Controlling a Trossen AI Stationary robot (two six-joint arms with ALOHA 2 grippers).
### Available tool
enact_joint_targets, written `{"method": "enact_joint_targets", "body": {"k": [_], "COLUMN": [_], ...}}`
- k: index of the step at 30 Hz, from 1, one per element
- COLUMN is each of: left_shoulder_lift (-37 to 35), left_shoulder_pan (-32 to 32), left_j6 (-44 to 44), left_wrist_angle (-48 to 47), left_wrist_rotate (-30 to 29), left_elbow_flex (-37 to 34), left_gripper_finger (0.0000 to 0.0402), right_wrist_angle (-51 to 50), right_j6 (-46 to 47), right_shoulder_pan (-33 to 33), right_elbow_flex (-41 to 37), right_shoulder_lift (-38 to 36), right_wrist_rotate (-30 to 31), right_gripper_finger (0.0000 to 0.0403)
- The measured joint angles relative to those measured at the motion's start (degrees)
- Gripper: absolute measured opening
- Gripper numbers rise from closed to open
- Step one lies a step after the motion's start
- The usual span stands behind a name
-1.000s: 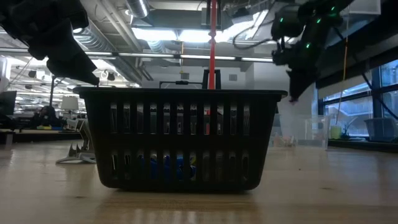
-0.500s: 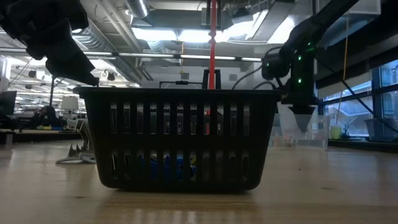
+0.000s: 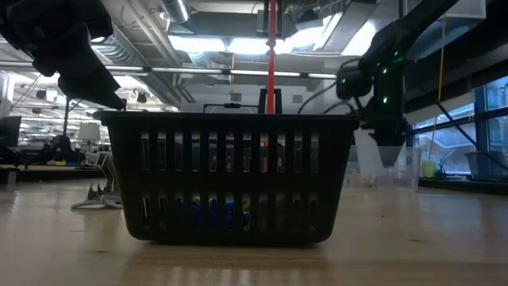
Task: Pick and place Stapler, Stapler remover, tape
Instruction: Put the purple staple remover into the transparent bin, then put the blue stapler into the black bin
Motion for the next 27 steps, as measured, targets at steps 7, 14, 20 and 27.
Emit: {"method": "enact_joint_targets", "body": {"k": [7,14,20,27], "left_shoulder_lift": [0.0,0.0,0.0,0.0], "left_shoulder_pan": [0.0,0.0,0.0,0.0], "left_j6": [-0.1,-1.5,-2.5,-3.4], "left_wrist_angle": [0.0,0.0,0.0,0.0], "left_wrist_rotate": [0.4,1.6,1.7,3.6], "left_elbow_flex": [0.0,0.0,0.0,0.0], "left_gripper_finger": [0.0267,0.0267,0.0267,0.0267], "right_wrist_angle": [-4.7,-7.8,-3.2,14.2], "right_j6": [4.4,14.3,25.6,40.5], "right_shoulder_pan": [1.6,9.4,22.8,41.9], "right_elbow_flex": [0.0,0.0,-3.3,-16.1], "right_shoulder_lift": [-13.5,-29.6,-39.3,-43.7], "right_wrist_rotate": [0.0,-4.1,-8.1,-8.1], "right_gripper_finger": [0.0229,0.0231,0.0231,0.0232]}}
